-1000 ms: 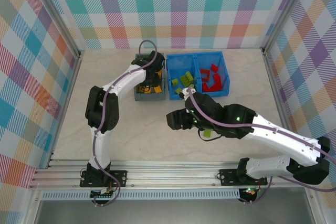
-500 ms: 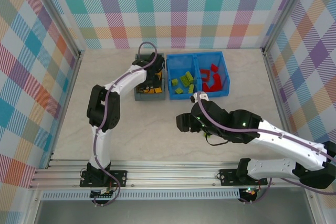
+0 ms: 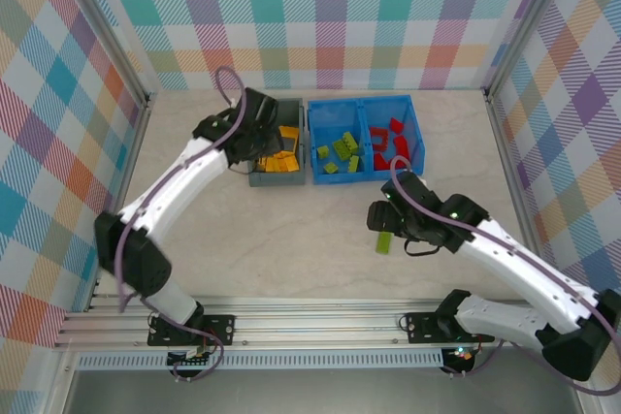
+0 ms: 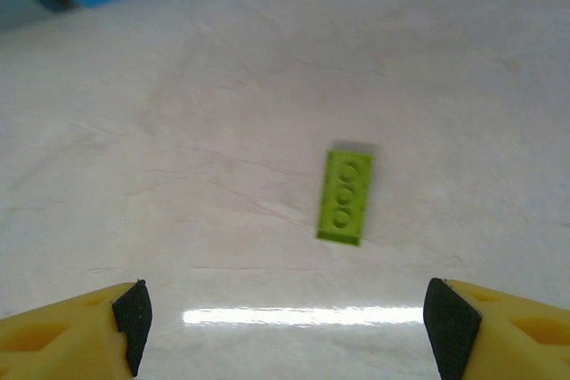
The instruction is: Sort the legos into containers by color
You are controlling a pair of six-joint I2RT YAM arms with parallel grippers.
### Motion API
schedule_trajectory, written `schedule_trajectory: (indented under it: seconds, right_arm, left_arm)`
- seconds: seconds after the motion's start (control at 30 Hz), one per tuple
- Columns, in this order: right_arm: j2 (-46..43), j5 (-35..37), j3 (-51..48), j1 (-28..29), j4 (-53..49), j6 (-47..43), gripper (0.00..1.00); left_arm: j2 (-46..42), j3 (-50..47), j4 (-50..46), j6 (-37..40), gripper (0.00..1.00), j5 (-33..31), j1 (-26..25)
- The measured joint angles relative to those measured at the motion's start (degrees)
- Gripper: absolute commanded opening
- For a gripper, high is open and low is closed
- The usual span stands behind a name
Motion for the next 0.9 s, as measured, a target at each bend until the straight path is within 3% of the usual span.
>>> schedule_trajectory:
  seconds: [0.23, 0.43, 0.6, 0.9]
  right_arm:
    - [10.3, -5.4, -8.8, -2.9, 6.0, 1.5, 0.78]
    - [18.7, -7.5, -10.8, -5.0, 11.7, 1.3, 0.72]
    - [23.2, -8.3, -10.8, -6.1, 15.1, 1.0, 0.63]
    - [27.3, -7.8, -10.8, -7.4, 15.9, 0.4, 0.49]
  left_arm:
    - [-20.7, -22.9, 10.8, -1.6, 0.61, 6.5, -18.2]
    - [-29.2, -36.7, 17.1, -7.4, 0.60, 5.1, -32.4]
    - [-29.3, -39.3, 19.0, -10.8, 0.59, 1.7, -37.2]
    - [-27.4, -39.3, 22.6, -11.8, 0.59, -1.3, -39.7]
